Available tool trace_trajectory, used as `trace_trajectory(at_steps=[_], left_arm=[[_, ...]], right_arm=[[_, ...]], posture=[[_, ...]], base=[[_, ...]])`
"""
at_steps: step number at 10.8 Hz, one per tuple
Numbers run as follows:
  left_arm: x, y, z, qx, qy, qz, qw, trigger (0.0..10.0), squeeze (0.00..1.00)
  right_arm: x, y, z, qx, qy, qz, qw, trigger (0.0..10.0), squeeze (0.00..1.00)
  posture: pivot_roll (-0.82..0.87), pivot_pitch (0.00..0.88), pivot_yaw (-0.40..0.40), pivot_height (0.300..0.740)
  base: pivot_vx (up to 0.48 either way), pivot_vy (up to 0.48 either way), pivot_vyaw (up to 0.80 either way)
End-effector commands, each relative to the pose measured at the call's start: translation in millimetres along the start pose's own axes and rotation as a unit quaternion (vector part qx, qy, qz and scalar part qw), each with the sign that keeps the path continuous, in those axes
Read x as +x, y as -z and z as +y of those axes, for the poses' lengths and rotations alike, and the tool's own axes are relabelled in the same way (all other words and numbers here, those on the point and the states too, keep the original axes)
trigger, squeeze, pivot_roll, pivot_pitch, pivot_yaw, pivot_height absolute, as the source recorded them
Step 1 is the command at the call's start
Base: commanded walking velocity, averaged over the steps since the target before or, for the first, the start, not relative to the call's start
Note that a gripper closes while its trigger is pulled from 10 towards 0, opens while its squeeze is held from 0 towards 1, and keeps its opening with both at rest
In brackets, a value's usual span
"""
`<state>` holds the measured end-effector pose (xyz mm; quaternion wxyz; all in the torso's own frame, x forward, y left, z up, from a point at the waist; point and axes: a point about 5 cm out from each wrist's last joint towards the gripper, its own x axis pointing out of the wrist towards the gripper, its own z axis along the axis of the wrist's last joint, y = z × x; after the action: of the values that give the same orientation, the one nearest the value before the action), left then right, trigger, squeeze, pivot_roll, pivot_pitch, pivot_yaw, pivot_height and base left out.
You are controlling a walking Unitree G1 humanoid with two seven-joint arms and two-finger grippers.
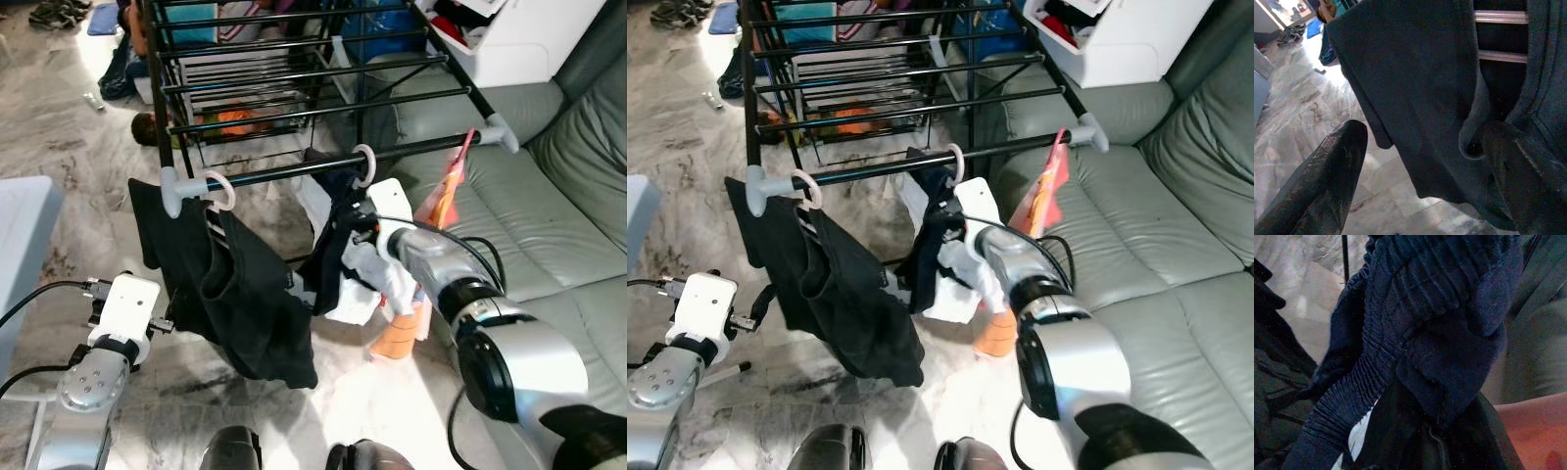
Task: Hang hanger
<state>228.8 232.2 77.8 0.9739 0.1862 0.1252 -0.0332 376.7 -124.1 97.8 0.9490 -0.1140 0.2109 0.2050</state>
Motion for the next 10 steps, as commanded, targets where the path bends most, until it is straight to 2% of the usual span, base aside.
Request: trace_trajectory(at_steps=[1, 3, 5, 7, 9, 10], left_arm=[[2.9, -1, -0.3, -0.003, -0.001, -0.003, 1.0, 10.0, 0.0], [4.8, -3, -3.0, -0.003, 0.002, -0.005, 1.0, 10.0, 0.0], [3.5, -1, -1.2, -0.001, 0.002, -0.003, 1.0, 10.0, 0.0], [4.1, -2, -1.2, -0.002, 0.003, -0.003, 1.0, 10.0, 0.0], [2.6, -1, -5.8, -0.005, 0.018, 0.001, 1.0, 10.0, 0.0], [2.8, 0, -6.2, -0.004, 0.02, 0.002, 1.0, 10.0, 0.0]], right_arm=[[-0.6, 15, 1.7, -0.008, 0.006, 0.027, 1.0, 10.0, 0.0], [3.9, -3, 8.5, 0.001, 0.011, 0.002, 1.0, 10.0, 0.0], [11.0, -17, 31.0, -0.019, -0.01, -0.012, 1.0, 10.0, 0.0], [15.0, -22, 45.5, -0.039, -0.002, -0.01, 0.999, 10.0, 0.0], [13.3, -15, 34.3, -0.07, 0.061, 0.009, 0.996, 10.0, 0.0], [12.4, -12, 30.4, -0.067, 0.078, 0.016, 0.995, 10.0, 0.0]], posture=[[0.18, 0.11, -0.049, 0.74], [0.18, 0.109, -0.05, 0.74], [0.19, 0.109, -0.052, 0.74], [0.2, 0.11, -0.055, 0.74], [0.2, 0.112, -0.054, 0.74], [0.19, 0.112, -0.053, 0.74]], base=[[0.0, 0.0, 0.0], [0.0, 0.0, 0.0], [0.0, 0.0, 0.0], [0.0, 0.0, 0.0], [0.0, 0.0, 0.0], [0.0, 0.0, 0.0]])
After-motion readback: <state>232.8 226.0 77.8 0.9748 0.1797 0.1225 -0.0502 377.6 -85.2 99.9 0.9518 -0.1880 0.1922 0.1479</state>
